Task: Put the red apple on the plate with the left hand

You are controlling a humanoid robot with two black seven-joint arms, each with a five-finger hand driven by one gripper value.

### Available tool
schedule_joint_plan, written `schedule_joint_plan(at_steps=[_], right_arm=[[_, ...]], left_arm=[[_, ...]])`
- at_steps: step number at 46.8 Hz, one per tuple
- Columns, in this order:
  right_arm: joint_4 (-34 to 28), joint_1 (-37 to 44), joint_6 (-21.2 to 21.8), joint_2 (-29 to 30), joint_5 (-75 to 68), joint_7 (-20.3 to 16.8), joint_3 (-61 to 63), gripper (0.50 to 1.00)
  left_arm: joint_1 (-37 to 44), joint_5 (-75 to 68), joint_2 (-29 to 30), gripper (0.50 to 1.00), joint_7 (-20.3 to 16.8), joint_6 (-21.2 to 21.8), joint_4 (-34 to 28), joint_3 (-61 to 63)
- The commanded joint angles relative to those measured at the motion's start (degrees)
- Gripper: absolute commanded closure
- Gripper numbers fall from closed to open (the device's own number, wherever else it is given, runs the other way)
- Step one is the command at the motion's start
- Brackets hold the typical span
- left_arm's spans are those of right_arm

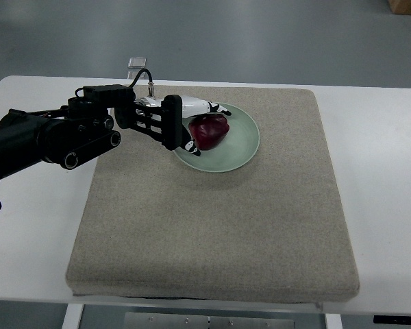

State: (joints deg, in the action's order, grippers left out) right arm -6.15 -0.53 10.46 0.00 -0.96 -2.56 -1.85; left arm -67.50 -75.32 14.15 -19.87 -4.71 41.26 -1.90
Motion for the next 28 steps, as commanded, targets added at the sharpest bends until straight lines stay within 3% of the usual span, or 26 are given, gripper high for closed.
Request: schedule_joint_plan(at_steps=[1,19,28], right_arm=[[0.0,0.0,0.0,0.0,-0.01,-0.08,0.0,0.568],[0.0,0.0,0.0,0.0,-0.01,0.01,0.01,0.57],[0.0,0.0,0.0,0.0,-0.01,0.01,0.01,0.568]], left_arm=[[-0.08,0.09,0.0,0.54,-0.08,0.05,-1.26,-0.29],[-0.52,4.56,0.0,0.54,-0.08,0.49,-8.12,-0.47],[-0.88,12.73,0.0,0.534,-0.08,4.96,-9.18,-0.47]])
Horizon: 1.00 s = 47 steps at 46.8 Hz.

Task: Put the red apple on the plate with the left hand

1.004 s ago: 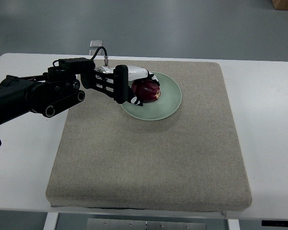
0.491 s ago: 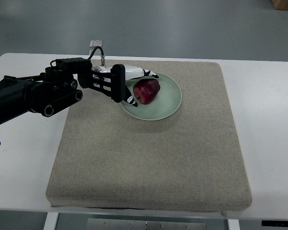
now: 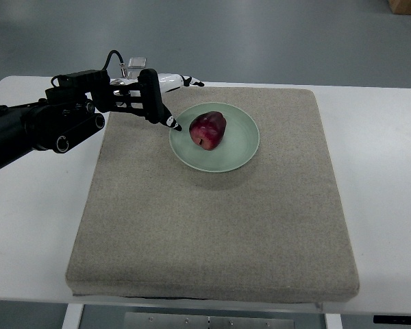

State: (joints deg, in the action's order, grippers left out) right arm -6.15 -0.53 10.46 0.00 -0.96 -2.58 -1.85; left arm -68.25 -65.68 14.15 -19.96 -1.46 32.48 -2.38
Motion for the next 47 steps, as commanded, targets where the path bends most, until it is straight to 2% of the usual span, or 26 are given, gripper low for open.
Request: schedule_joint_plan(at_steps=[1,4,15,31,39,47], right_arm=[[0.0,0.0,0.0,0.0,-0.01,0.03,0.01,0.568],[0.0,0.0,0.0,0.0,-0.01,0.03,0.01,0.568],[0.0,0.0,0.0,0.0,-0.01,0.03,0.01,0.568],[0.0,0.0,0.0,0.0,-0.01,-0.06,0.01,0.568],[0.0,0.0,0.0,0.0,-0.01,-0.06,0.01,0.568],[0.0,0.0,0.0,0.0,-0.01,0.03,0.01,0.568]], left_arm=[[-0.22,4.23,0.0,0.529,0.01,2.25,-0.57,0.0],[-0.22,8.27,0.0,0.514,0.01,3.3,-1.36,0.0],[-0.22,25.05,0.0,0.514,0.01,4.01,-4.44,-0.08],[-0.22,60.47,-0.17,0.514,0.09,4.1,-7.08,-1.66],[-0.13,69.71,-1.49,0.514,0.53,6.03,-8.31,-3.07],[0.04,74.9,-2.99,0.514,2.55,7.44,-8.66,-5.18]])
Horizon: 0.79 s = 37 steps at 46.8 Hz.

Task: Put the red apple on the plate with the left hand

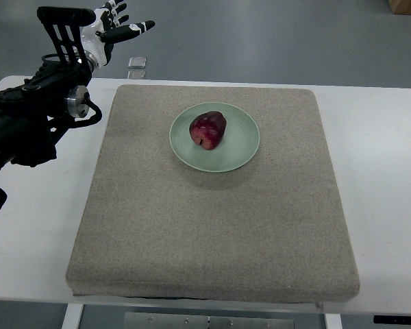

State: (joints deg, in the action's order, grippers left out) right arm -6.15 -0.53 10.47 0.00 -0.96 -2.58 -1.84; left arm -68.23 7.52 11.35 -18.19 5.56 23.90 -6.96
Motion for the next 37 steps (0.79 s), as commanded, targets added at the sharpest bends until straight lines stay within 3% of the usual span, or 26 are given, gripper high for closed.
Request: schedule_joint_plan(at_steps=[1,8,15,29,37], right_arm=[[0.0,0.0,-0.01,0.0,0.0,0.03,0.0,0.568],[0.0,0.0,-0.01,0.0,0.0,0.03,-0.09,0.568],[0.0,0.0,-0.01,0.0,0.08,-0.05,0.0,0.568],[0.0,0.0,-0.01,0.0,0.0,0.03,0.0,0.57],[0.0,0.0,-0.01,0.0,0.0,0.03,0.0,0.57]], left_arm=[[0.02,2.41,-0.19,0.514,1.23,0.59,0.01,-0.77],[0.11,8.03,-0.36,0.514,5.36,0.77,0.01,-1.47],[0.11,12.43,-0.63,0.512,6.68,-1.78,-0.08,-1.65],[1.87,20.43,-2.74,0.512,6.68,-22.95,-10.36,-2.62],[2.92,20.52,-2.74,0.512,6.68,-28.32,-10.62,-3.32]])
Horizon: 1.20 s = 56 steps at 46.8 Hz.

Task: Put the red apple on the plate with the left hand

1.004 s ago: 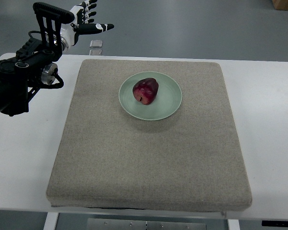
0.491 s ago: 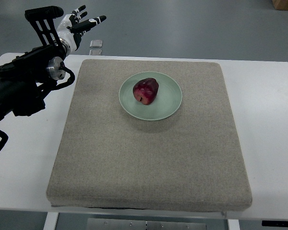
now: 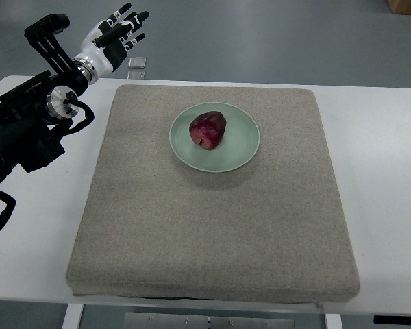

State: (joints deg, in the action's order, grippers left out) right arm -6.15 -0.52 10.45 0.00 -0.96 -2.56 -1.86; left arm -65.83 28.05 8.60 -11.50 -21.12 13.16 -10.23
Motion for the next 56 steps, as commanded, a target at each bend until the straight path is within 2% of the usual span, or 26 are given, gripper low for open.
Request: schedule_joint_plan(at_steps=[1,20,56], right_arm=[[0.0,-0.01,0.01,0.0,0.0,-0.07,0.01,0.568],[0.0,-0.01,0.01,0.0,0.0,0.02,0.01,0.57],[0.0,-0.01,0.01,0.0,0.0,0.02,0.01,0.57]], left_arm=[[0.62,-0.01,0.01,0.512,-0.01,-2.17,0.19,-0.14],[1.76,-0.1,0.28,0.512,-0.1,-5.34,1.6,-0.93],[1.67,-1.15,0.1,0.508,-0.62,-4.99,1.07,-0.84]])
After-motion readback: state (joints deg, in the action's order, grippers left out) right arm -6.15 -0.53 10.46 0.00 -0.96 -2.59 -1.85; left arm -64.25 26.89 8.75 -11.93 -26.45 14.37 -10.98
